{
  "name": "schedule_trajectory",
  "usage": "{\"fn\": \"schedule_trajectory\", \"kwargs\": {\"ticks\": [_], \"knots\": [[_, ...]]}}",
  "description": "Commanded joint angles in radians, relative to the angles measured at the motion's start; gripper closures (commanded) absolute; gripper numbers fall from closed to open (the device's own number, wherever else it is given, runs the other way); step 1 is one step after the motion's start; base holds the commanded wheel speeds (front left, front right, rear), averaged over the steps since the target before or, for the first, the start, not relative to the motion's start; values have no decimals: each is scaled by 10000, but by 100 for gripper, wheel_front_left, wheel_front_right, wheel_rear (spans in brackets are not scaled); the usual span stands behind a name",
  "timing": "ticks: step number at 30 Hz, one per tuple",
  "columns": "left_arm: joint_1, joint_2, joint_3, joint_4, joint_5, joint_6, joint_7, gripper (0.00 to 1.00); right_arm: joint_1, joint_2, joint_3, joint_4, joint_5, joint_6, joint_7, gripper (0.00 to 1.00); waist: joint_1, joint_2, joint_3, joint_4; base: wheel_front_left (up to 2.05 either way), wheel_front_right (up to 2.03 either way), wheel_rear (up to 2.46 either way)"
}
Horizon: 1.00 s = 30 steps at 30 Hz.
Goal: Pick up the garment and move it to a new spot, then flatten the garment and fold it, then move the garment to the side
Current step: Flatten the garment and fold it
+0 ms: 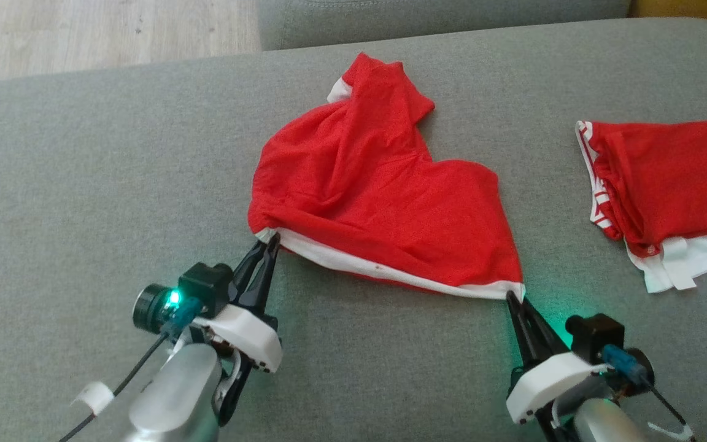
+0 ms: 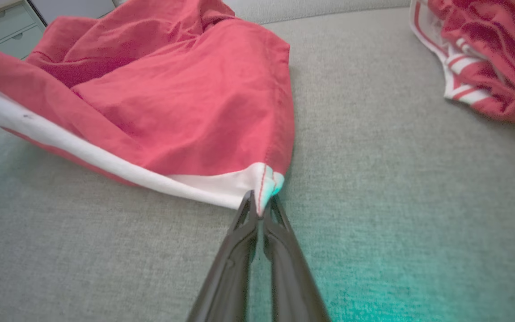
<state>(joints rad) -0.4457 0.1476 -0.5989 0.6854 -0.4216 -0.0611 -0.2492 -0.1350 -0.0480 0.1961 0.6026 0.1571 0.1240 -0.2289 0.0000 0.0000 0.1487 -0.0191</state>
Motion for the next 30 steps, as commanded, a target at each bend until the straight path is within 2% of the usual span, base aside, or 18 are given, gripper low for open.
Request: {"fn": "schedule_trajectory", "kwargs": {"ticks": [1,8,15,22,30], "knots": [[-141,319,484,-328,43,99,-125,100,-453,-22,199,-462,-48,67,-164,100,0,0,-75,-8,0,0,0],[-131,758,658,-941,288,112,-125,100,-988,-181,1,-1627,-516,67,-280,100,0,0,-413,-47,0,0,0],[-754,1516,758,-2257,657,22,-70,100,-2442,-1449,373,-3448,-677,67,-200,100,0,0,-1050,-89,0,0,0],[-1603,2287,1113,-4193,810,167,500,100,-3766,-2500,674,-4947,-431,67,513,100,0,0,-1840,-73,0,0,0],[-1324,3138,1525,-6899,622,582,1854,100,-3663,-2927,413,-6586,-221,67,1582,100,0,0,-2334,52,0,0,0]]}}
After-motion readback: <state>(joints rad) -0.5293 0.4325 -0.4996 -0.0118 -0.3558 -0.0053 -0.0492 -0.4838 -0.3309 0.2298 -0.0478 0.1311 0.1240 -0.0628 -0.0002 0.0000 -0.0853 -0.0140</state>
